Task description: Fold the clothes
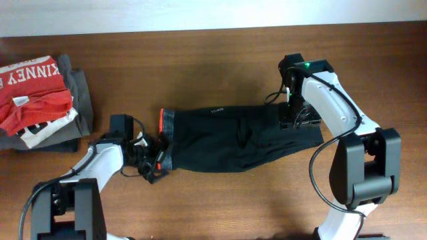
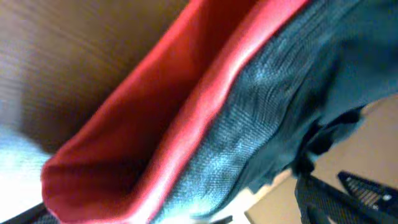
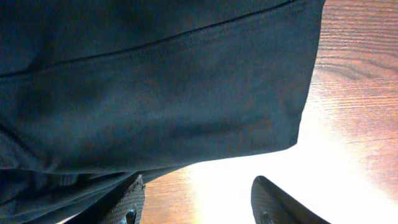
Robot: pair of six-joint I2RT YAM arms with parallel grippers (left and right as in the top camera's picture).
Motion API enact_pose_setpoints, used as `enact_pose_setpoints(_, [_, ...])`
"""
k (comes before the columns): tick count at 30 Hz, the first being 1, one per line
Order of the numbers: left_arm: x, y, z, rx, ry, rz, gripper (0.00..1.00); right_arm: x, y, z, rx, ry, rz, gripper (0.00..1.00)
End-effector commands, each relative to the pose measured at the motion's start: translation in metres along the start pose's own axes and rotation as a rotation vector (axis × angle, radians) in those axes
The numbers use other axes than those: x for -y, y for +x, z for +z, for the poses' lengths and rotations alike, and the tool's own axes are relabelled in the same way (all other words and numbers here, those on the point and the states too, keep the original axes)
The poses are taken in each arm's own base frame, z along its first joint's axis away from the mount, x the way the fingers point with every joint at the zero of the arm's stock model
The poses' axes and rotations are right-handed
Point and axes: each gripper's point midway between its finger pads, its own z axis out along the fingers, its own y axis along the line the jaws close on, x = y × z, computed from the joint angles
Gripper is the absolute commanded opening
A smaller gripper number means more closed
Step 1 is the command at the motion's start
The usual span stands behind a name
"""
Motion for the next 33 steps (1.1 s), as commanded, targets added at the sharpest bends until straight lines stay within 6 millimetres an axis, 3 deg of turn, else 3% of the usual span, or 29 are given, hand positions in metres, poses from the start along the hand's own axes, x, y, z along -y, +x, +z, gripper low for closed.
enact_pose_setpoints(1, [-0.031,-0.032,0.003,0.177,-0.145,-0.019,0.98,0.004,-0.001,-0.007,0.026,0.008,-0.001,0.59])
enact_pose_setpoints(10, [-0.047,-0.053,-0.005,0.301,-0.243,-0.025,0.93,0.004,-0.002,-0.007,0.03,0.012,0.0,0.6])
enact_pose_setpoints(15, [-0.046,-0.061,-0.008,0.344,-0.247,-0.02,0.89,0.005,-0.002,-0.007,0.03,0.015,0.0,0.59])
enact_pose_setpoints(23, [-0.039,-0.067,-0.008,0.366,-0.224,-0.004,0.64,0.005,0.0,-0.007,0.024,0.016,-0.001,0.6])
enact_pose_setpoints(27, [-0.04,-0.068,-0.009,0.374,-0.227,-0.002,0.4,0.005,0.0,-0.007,0.023,0.016,-0.001,0.59])
enact_pose_setpoints(30, [-0.039,-0.069,-0.009,0.376,-0.223,0.0,0.33,0.005,0.001,-0.007,0.021,0.016,-0.002,0.59])
enact_pose_setpoints(33, [-0.036,-0.071,-0.009,0.381,-0.218,0.021,0.15,0.005,0.001,-0.007,0.018,0.017,-0.002,0.59])
